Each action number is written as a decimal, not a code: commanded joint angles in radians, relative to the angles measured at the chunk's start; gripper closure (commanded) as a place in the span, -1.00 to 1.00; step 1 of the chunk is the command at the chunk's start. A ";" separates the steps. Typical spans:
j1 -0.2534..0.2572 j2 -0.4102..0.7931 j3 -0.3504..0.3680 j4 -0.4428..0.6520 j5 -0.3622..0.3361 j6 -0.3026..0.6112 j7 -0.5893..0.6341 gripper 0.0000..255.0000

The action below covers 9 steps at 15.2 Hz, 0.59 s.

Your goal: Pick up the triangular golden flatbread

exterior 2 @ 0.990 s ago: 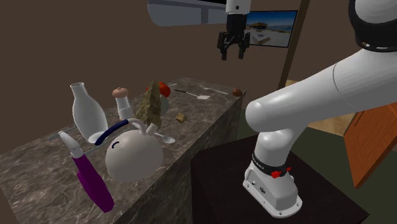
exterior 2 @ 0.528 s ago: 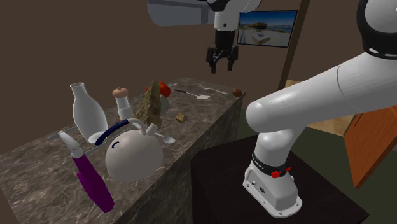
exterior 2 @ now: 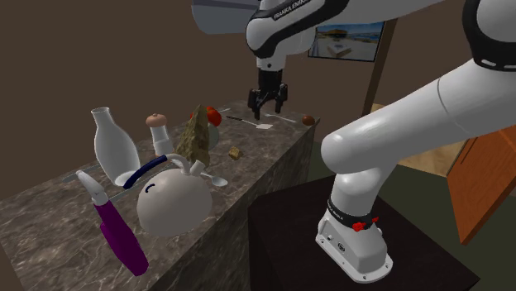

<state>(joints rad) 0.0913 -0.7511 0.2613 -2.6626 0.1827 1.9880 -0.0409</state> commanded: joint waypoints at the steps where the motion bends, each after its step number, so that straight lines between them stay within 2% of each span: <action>1: 0.014 0.036 0.039 -0.032 0.014 0.092 0.018 -1.00; 5: 0.031 0.141 0.128 -0.069 0.029 0.275 0.066 -1.00; 9: 0.020 0.282 0.229 -0.078 0.008 0.463 0.135 -1.00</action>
<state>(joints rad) 0.1167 -0.5127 0.4618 -2.7332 0.1980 2.3880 0.0744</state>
